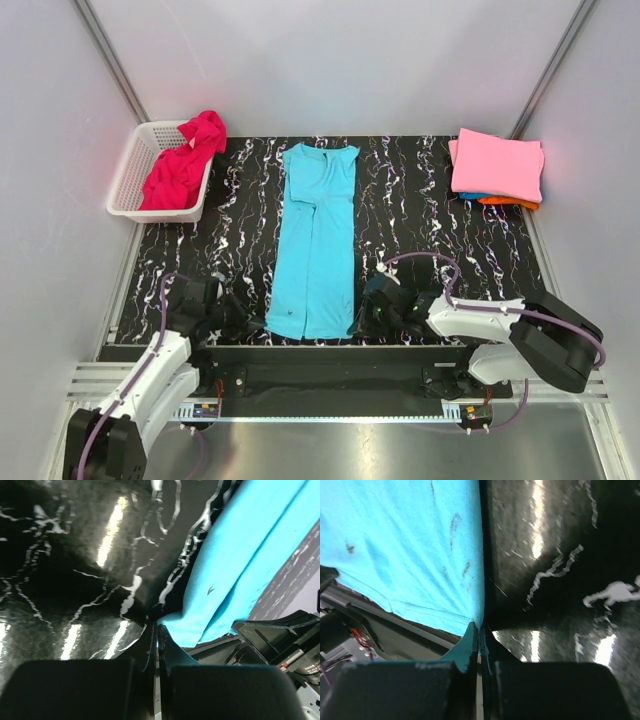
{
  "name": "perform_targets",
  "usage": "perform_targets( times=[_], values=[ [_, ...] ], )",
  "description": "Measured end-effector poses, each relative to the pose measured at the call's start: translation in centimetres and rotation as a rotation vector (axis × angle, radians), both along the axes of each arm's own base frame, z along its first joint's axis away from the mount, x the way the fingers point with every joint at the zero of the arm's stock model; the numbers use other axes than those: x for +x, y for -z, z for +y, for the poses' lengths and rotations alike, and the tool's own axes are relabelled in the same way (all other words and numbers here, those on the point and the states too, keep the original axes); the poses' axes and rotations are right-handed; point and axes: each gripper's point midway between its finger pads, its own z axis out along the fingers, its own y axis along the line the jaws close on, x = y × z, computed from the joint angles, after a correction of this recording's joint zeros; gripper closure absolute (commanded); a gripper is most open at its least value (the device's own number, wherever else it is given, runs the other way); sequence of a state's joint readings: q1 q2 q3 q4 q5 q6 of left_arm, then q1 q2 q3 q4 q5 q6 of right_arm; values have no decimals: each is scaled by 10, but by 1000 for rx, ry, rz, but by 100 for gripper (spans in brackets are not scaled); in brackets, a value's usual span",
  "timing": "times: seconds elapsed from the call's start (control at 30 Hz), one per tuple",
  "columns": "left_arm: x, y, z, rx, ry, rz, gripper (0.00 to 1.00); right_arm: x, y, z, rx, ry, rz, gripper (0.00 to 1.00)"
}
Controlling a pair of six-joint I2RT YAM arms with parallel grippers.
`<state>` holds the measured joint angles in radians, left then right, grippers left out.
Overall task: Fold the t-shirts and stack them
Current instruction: Fold the tshirt
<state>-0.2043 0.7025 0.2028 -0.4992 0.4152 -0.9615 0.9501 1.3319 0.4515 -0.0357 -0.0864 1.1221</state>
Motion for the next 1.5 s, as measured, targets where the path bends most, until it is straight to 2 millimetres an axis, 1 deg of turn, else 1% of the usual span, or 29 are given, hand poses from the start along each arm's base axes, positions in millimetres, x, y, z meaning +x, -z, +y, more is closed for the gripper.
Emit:
perform_targets(
  times=[0.13,0.27,0.43,0.57,0.67,0.8,0.93,1.0,1.13,1.23,1.43,1.5],
  values=[
    [-1,-5,-5,-11,28,-32,100,-8,0,-11,-41,-10,12,100],
    [-6,-10,-13,-23,70,-54,100,-13,1,-18,-67,-21,16,100],
    [-14,-18,-26,-45,120,-89,100,-18,0,-20,-86,-45,17,100],
    [-24,-23,-36,-54,158,-104,100,-23,0,-20,-110,-80,18,100],
    [-31,-21,-39,-41,168,-95,100,-25,-1,-20,-125,-102,16,100],
    [-34,-15,-36,0,156,-80,100,-25,-6,-22,-147,-115,8,100],
    [-31,-15,-31,54,136,-77,100,-18,-25,-22,-149,-117,-46,100],
    [-25,-20,-32,77,130,-88,100,-13,-37,-21,-138,-115,-83,100],
    [-13,-32,-35,113,118,-113,100,-5,-53,-20,-127,-109,-139,100],
    [-7,-38,-38,130,118,-128,100,-3,-56,-22,-133,-109,-154,100],
    [-3,-41,-42,164,129,-143,100,-1,-56,-27,-166,-117,-169,100],
    [0,-43,-43,172,125,-152,100,1,-60,-26,-170,-122,-182,100]
  ],
)
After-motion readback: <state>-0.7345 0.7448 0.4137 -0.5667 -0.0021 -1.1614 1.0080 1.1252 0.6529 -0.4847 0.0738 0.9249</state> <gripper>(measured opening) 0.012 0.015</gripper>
